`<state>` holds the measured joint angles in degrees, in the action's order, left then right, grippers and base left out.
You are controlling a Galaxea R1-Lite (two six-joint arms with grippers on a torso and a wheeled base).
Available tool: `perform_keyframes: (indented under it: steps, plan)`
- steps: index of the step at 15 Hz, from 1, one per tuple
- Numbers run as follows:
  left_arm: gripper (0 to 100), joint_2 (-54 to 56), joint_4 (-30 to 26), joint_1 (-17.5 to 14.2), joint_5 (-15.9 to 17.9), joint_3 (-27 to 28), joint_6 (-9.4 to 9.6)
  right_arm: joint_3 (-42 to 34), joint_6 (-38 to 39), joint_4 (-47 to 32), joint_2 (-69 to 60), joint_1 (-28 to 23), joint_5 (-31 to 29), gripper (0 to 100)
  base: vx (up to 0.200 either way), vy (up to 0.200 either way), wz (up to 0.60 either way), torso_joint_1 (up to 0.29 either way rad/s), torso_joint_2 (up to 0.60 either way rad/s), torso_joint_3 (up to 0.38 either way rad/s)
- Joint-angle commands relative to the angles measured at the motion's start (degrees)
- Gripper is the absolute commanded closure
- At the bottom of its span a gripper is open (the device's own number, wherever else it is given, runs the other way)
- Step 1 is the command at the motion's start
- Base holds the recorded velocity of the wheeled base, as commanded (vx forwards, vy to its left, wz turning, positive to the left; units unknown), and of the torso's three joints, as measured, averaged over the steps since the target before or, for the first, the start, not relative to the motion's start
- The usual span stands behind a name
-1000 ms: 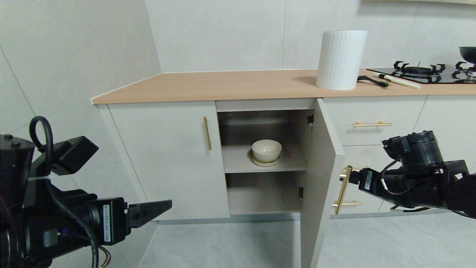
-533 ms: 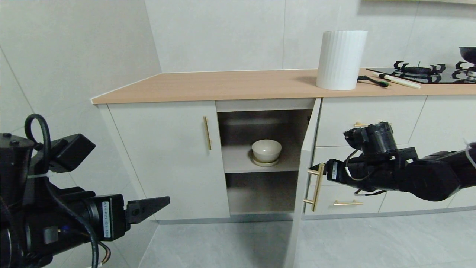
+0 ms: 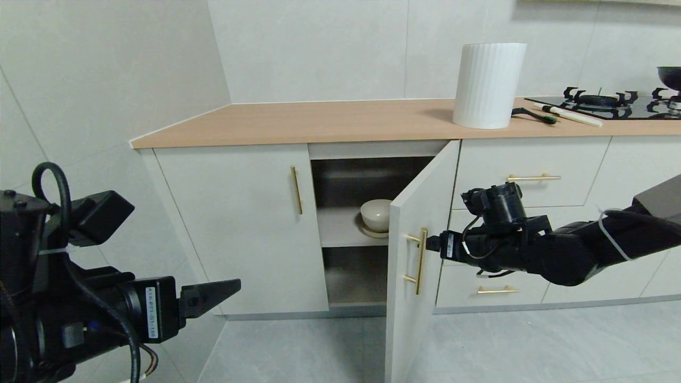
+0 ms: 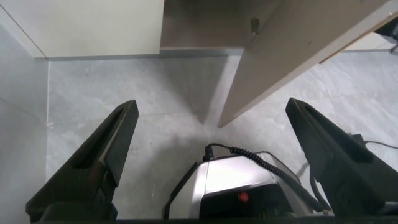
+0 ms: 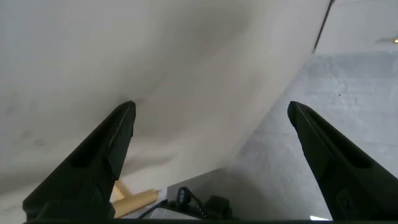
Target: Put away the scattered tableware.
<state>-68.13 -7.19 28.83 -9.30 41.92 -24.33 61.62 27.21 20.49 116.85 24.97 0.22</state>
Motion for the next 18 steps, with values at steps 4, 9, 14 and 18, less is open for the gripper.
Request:
perform_keyframes:
  steps: [4,9,14,18]
  plan:
    - [0,-0.1,0.0,0.0,-0.1,0.1,-0.01,0.3,2.9,3.4,2.3,0.4,-0.1,0,0.000,0.000,0.00,0.000,0.00,0.000]
    - [0,0.0,-0.1,0.0,-0.1,0.1,-0.01,1.0,5.4,6.4,4.4,2.0,-0.5,0,0.040,0.000,0.00,0.000,0.00,0.000]
    - [0,0.0,-0.1,0.0,0.0,0.2,-0.01,2.4,8.1,7.2,5.2,2.4,-1.7,0,0.200,0.000,0.00,0.001,0.00,0.005]
    - [0,0.0,-0.1,0.0,-0.1,0.1,-0.01,3.1,8.6,7.2,6.0,2.7,-2.9,0,0.150,0.000,0.00,0.002,0.00,-0.001]
